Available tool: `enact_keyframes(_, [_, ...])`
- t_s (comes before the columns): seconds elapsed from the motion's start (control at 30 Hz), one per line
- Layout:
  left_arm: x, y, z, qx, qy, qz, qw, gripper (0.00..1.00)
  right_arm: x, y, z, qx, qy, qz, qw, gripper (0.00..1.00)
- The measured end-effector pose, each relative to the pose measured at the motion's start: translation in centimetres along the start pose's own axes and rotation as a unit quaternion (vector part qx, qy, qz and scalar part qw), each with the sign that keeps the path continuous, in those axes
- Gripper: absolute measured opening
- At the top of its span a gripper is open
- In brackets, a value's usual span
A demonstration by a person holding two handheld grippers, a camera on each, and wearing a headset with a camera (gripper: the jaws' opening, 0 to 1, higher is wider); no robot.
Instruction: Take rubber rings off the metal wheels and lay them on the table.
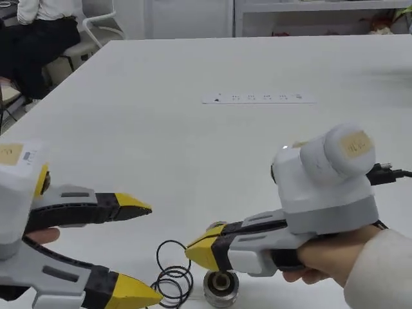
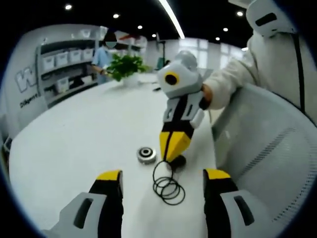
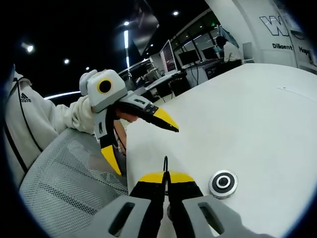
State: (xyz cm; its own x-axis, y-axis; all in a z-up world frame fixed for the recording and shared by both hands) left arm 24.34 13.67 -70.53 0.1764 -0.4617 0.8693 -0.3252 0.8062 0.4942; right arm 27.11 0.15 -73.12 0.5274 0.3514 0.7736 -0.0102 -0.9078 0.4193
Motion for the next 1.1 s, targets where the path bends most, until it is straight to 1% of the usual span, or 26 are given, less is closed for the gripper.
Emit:
enact_keyframes(0.03, [-0.1, 0.1, 0.0, 0.001, 0.002, 0.001, 1.0, 0.66, -0.1, -0.1, -0.1, 0.003, 0.001, -0.003, 1.0, 0.0])
enact_keyframes(0.17, [-1.2, 1.2, 0.6, 0.019, 0.021, 0.005, 0.9996, 0.67, -0.7, -0.9, -0.8, 0.019, 0.001, -0.018, 0.9997, 0.0])
enact_keyframes(0.2, [-1.4, 1.4, 0.7, 0.024, 0.025, 0.006, 0.9994, 0.67, -0.9, -1.0, -0.9, 0.02, 0.002, -0.023, 0.9995, 0.0])
enact_keyframes(0.23, [-1.8, 1.7, 0.6, 0.033, 0.035, 0.006, 0.9988, 0.67, -1.1, -1.3, -1.1, 0.025, 0.005, -0.03, 0.9992, 0.0])
enact_keyframes(0.3, [-2.3, 2.1, 0.4, 0.046, 0.043, 0.004, 0.998, 0.67, -1.4, -1.6, -1.3, 0.027, 0.008, -0.036, 0.999, 0.0])
enact_keyframes(0.37, [-2.7, 2.3, 0.4, 0.052, 0.049, 0.004, 0.9974, 0.69, -1.7, -1.7, -1.4, 0.029, 0.009, -0.042, 0.9986, 0.0])
enact_keyframes(0.43, [-2.9, 2.3, 0.5, 0.052, 0.056, 0.004, 0.9971, 0.7, -1.9, -1.9, -1.5, 0.029, 0.011, -0.047, 0.9984, 0.0])
enact_keyframes(0.47, [-3.0, 2.3, 0.6, 0.051, 0.057, 0.003, 0.997, 0.7, -2.0, -1.9, -1.5, 0.028, 0.013, -0.05, 0.9983, 0.0])
enact_keyframes(0.53, [-3.0, 2.1, 0.7, 0.049, 0.057, 0.0, 0.9971, 0.7, -2.2, -2.1, -1.2, 0.017, 0.02, -0.056, 0.9981, 0.0])
enact_keyframes(0.57, [-3.0, 2.1, 0.7, 0.049, 0.057, -0.001, 0.9972, 0.7, -2.4, -2.1, -0.9, 0.006, 0.02, -0.062, 0.9979, 0.0])
enact_keyframes(0.63, [-2.9, 2.0, 0.8, 0.045, 0.054, -0.003, 0.9975, 0.7, -2.4, -2.1, -0.5, -0.003, 0.017, -0.062, 0.9979, 0.0])
enact_keyframes(0.7, [-3.0, 1.9, 0.9, 0.041, 0.055, -0.004, 0.9976, 0.7, -2.4, -2.0, -0.4, -0.004, 0.015, -0.06, 0.9981, 0.0])
enact_keyframes(0.8, [-3.0, 1.8, 1.0, 0.036, 0.055, -0.006, 0.9978, 0.7, -2.2, -1.9, -0.2, -0.013, 0.017, -0.057, 0.9982, 0.0])
enact_keyframes(1.0, [-2.9, 1.8, 1.0, 0.035, 0.055, -0.005, 0.9979, 0.7, -2.3, -1.7, 0.3, -0.026, 0.018, -0.058, 0.9978, 0.0])
enact_keyframes(1.1, [-3.0, 1.8, 1.0, 0.034, 0.055, -0.006, 0.9979, 0.7, -2.1, -1.6, 0.4, -0.032, 0.025, -0.057, 0.9976, 0.03])
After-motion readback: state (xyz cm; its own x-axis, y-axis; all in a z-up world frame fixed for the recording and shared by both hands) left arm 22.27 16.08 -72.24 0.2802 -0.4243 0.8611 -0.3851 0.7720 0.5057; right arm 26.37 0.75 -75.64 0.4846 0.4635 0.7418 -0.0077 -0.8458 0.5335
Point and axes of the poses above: the centre of the closed fingertips' face, and the gripper's own axes: y roughly backward along the fingers, z roughly to its right, x roughly out of its top, the point moved 7 cm from there along y, roughly backward along the fingers, and after that the axes turned 4 degrees about -y, right-handed, at the moved point
